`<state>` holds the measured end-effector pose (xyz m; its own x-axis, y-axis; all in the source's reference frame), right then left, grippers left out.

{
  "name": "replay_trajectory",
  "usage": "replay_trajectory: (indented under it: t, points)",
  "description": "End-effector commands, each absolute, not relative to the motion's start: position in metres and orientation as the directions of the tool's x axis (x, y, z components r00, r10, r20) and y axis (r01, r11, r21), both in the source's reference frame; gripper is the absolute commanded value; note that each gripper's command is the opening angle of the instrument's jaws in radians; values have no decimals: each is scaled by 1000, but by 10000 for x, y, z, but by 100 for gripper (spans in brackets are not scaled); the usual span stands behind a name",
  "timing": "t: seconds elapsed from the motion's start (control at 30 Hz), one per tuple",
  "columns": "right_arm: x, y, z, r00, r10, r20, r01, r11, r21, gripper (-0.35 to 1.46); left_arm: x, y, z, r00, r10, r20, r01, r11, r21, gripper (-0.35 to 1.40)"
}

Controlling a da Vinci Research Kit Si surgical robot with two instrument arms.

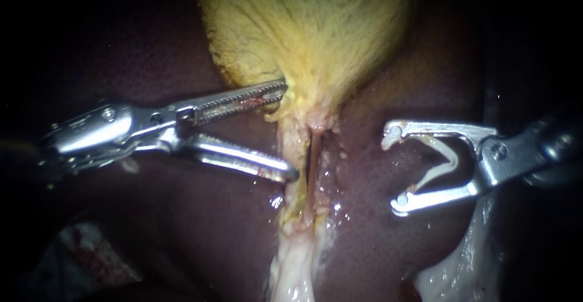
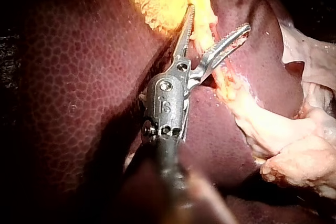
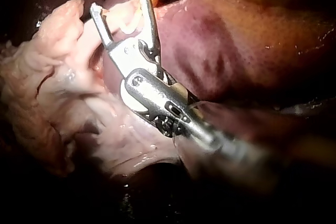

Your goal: Grabbing gallbladder

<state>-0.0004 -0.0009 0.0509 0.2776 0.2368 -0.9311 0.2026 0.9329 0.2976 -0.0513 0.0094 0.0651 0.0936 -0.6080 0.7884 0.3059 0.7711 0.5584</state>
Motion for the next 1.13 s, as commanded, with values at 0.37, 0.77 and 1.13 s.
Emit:
replay_trajectory:
  t: [0.37,0.77,1.13]
  points:
    - [-4,-9,509,277,237,-931,203,933,298,60,-496,94,652,151,-678,720,357,716,599,-35]
    - [-4,-9,509,277,237,-931,203,933,298,60,-490,95,655,168,-689,705,366,707,605,-35]
    - [-4,-9,509,277,237,-931,204,933,298,60,-490,95,654,168,-689,705,366,707,605,-35]
